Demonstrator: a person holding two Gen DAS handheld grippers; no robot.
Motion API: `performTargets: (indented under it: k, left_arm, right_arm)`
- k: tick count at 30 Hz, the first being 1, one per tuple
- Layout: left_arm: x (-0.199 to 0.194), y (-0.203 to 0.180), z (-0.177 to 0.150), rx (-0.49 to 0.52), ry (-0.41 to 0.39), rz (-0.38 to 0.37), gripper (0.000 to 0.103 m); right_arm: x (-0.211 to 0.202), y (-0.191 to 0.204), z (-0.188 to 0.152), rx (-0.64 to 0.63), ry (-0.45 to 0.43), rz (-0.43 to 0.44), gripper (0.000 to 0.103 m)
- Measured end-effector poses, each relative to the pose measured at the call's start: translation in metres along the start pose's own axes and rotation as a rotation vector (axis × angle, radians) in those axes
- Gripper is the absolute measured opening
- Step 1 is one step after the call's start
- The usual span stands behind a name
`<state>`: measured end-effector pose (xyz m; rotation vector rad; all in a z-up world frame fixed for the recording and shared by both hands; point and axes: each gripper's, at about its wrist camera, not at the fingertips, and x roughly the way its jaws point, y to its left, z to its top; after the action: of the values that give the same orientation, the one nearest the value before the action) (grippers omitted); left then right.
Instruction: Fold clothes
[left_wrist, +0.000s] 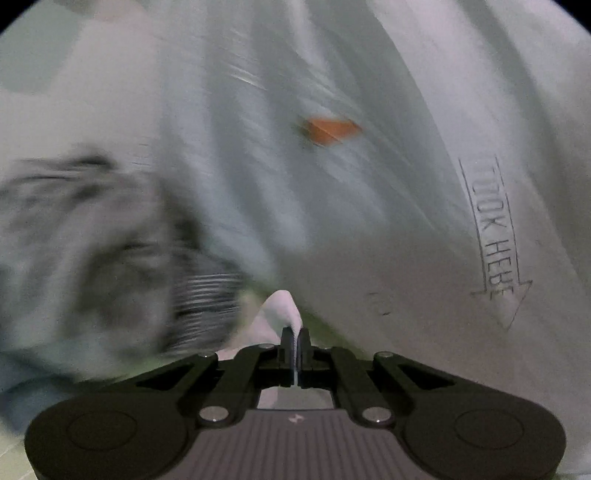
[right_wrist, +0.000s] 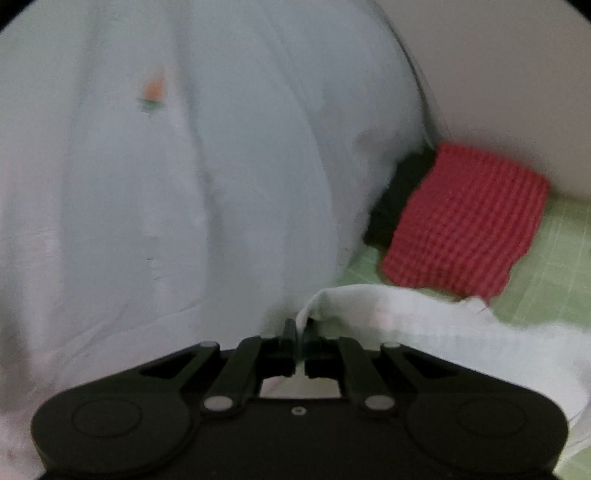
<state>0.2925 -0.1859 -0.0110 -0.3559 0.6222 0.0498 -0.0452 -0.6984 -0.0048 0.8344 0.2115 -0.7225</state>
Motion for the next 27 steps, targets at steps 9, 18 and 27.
performTargets:
  k: [9,18,27]
  left_arm:
    - [0.018,0.061,-0.051,-0.117,0.135,0.183,0.078]
    - [0.016,0.126,-0.101,-0.147,0.315,0.277,0.078]
    - [0.034,0.103,-0.109,-0.028,0.373,0.247,0.078]
  right_arm:
    - [0.058,-0.017,-0.032,0.078,0.118,-0.173,0.073]
    - [-0.003,-0.059,-0.113,0.168,0.262,-0.366,0.077]
    - [0.005,-0.071,-0.134,0.222,0.325,-0.418,0.086]
